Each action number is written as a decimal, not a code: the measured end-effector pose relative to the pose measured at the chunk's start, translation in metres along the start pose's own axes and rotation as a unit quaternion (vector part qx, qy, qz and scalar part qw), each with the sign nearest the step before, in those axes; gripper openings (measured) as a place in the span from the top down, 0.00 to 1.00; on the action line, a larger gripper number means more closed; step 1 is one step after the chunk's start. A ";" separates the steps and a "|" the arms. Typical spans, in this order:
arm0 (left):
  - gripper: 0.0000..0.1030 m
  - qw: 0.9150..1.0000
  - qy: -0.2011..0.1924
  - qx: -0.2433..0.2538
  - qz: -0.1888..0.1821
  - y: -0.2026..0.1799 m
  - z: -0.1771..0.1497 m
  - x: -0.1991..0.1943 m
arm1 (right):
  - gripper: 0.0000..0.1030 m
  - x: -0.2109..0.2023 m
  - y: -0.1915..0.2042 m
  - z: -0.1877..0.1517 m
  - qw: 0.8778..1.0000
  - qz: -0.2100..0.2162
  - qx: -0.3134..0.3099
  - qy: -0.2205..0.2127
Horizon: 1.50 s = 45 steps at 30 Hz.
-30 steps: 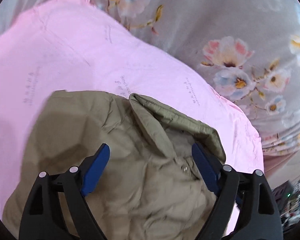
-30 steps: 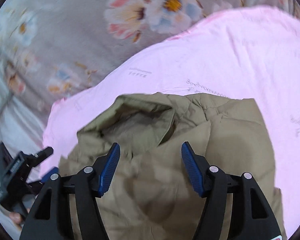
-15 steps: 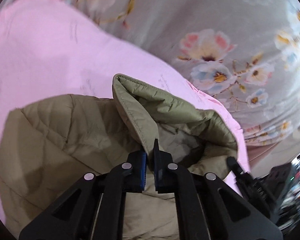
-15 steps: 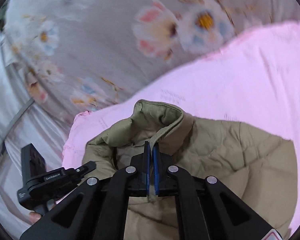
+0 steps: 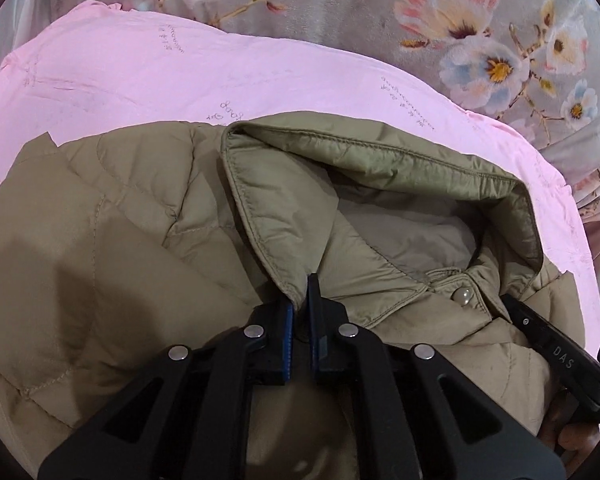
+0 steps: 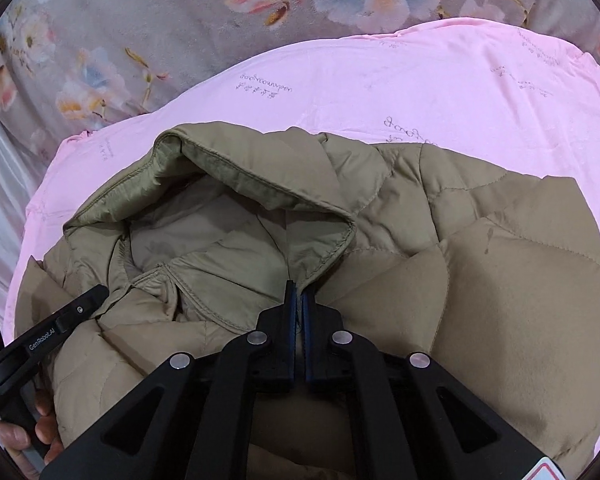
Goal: Fold large clothes
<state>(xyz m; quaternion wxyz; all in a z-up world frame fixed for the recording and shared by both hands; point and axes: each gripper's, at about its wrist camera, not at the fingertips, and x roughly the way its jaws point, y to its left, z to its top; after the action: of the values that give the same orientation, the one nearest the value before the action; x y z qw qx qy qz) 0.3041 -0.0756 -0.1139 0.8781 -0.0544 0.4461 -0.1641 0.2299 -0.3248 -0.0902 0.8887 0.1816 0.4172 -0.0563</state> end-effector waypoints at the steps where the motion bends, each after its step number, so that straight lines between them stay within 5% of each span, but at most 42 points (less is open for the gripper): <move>1: 0.94 1.000 0.000 0.001 0.001 0.000 -0.001 0.000 | 1.00 0.000 -0.001 0.000 1.000 0.003 0.004 0.001; 6: 0.92 1.000 -0.005 0.003 0.007 0.006 -0.004 -0.007 | 0.99 -0.002 -0.007 0.002 1.000 0.021 0.019 0.009; 11: 0.79 0.999 -0.018 -0.026 -0.018 0.030 0.004 -0.055 | 0.83 -0.049 -0.023 0.004 0.998 0.036 0.047 -0.005; 14: 0.75 0.996 -0.038 -0.067 -0.040 0.050 0.037 -0.085 | 0.81 -0.074 -0.028 0.025 0.995 0.061 0.067 -0.032; 16: 0.71 0.992 -0.038 -0.100 -0.067 0.056 0.060 -0.092 | 0.69 -0.076 -0.026 0.047 0.990 0.097 0.091 -0.037; 18: 0.57 0.986 -0.036 -0.133 -0.095 0.057 0.087 -0.091 | 0.65 -0.070 -0.020 0.069 0.985 0.126 0.112 -0.039; 22: 0.56 0.980 -0.024 -0.165 -0.104 0.041 0.133 -0.067 | 0.65 -0.047 -0.013 0.101 0.968 0.181 0.167 -0.041; 25: 0.57 0.973 0.020 -0.193 -0.125 0.032 0.147 -0.031 | 0.68 -0.022 -0.008 0.115 0.957 0.206 0.201 -0.028; 28: 0.62 0.972 0.075 -0.194 -0.109 0.021 0.138 0.008 | 0.74 -0.002 0.002 0.117 0.965 0.186 0.186 -0.012; 30: 0.83 0.976 0.101 -0.170 -0.095 0.012 0.126 0.019 | 0.81 0.014 0.013 0.111 0.977 0.157 0.146 0.015; 32: 0.89 0.983 0.112 -0.126 -0.065 0.001 0.111 0.020 | 0.87 0.022 0.022 0.102 0.987 0.124 0.087 0.044; 38: 1.00 0.994 0.097 -0.050 -0.017 -0.012 0.073 0.017 | 0.94 0.015 0.029 0.069 0.998 0.015 -0.038 0.040; 45: 1.00 0.999 0.048 -0.005 0.001 -0.016 0.049 0.018 | 0.97 0.026 0.017 0.050 0.998 -0.012 -0.048 0.027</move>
<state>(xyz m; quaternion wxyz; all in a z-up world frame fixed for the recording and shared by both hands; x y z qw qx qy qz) 0.3494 -0.0994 -0.0942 0.8554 -0.0507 0.4890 -0.1631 0.2865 -0.3265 -0.0761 0.8840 0.1353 0.4455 -0.0416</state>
